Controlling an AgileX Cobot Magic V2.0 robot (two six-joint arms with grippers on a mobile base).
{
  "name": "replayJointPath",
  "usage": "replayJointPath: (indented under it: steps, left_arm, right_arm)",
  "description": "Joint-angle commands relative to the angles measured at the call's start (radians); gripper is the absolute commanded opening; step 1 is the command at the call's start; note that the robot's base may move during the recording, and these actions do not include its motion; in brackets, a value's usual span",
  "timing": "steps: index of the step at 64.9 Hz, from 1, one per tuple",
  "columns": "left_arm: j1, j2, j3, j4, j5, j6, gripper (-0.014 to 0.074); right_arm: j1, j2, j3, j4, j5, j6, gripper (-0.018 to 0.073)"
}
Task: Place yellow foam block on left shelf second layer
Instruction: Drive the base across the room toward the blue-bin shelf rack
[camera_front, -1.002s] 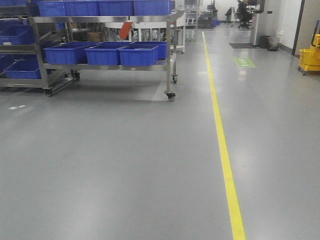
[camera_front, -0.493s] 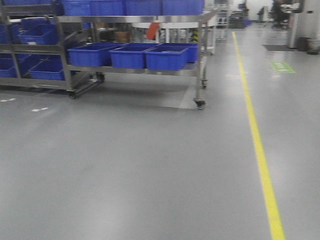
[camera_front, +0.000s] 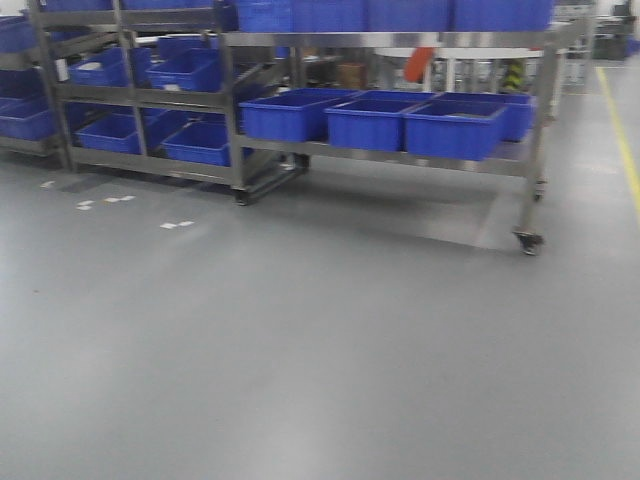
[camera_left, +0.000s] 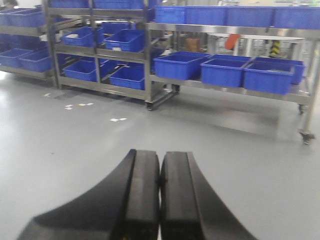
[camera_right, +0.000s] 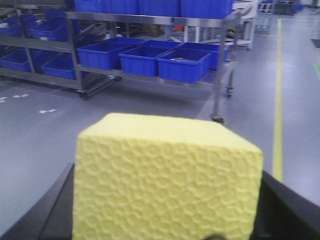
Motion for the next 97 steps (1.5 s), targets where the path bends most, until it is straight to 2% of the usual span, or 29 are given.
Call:
replayJointPath:
  steps: [1,97]
  left_arm:
    - [-0.003,0.008,0.026,-0.002,-0.088,-0.004,0.0136]
    - [-0.003,0.008,0.026,-0.002,-0.088,-0.004,0.0136]
  right_arm:
    - [-0.006,0.018,-0.026,-0.021,-0.085,-0.011,0.0183]
    - [-0.006,0.018,-0.026,-0.021,-0.085,-0.011,0.0183]
